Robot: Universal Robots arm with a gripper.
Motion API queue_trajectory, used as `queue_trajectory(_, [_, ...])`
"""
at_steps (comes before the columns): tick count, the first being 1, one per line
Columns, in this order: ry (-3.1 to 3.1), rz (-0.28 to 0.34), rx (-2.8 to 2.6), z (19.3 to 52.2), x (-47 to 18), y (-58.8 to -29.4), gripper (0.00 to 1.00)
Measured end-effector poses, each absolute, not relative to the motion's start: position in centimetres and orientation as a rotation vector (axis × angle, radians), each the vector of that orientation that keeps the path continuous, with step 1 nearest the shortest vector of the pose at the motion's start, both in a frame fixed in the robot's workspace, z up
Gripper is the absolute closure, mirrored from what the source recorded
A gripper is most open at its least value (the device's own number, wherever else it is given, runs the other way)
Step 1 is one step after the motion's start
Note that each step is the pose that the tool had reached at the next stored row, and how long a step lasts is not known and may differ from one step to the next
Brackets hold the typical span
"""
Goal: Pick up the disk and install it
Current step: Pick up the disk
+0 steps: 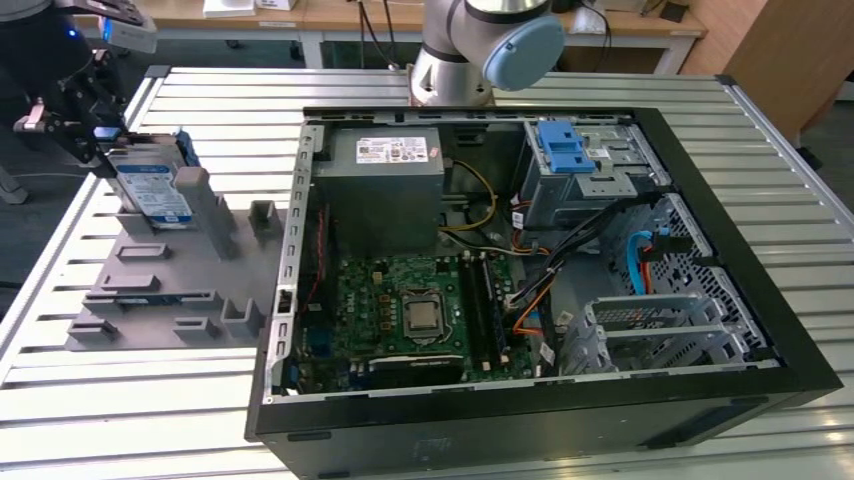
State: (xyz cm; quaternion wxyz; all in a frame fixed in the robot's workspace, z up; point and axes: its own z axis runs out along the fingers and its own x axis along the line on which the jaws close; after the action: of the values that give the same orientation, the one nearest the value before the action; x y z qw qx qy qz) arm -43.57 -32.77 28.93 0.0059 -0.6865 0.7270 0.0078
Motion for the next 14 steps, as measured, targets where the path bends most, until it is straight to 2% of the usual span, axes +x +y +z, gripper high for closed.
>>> queue_trajectory(14, [2.275,0.025,-2.15,28.76,-43.78,-32.28,0.42])
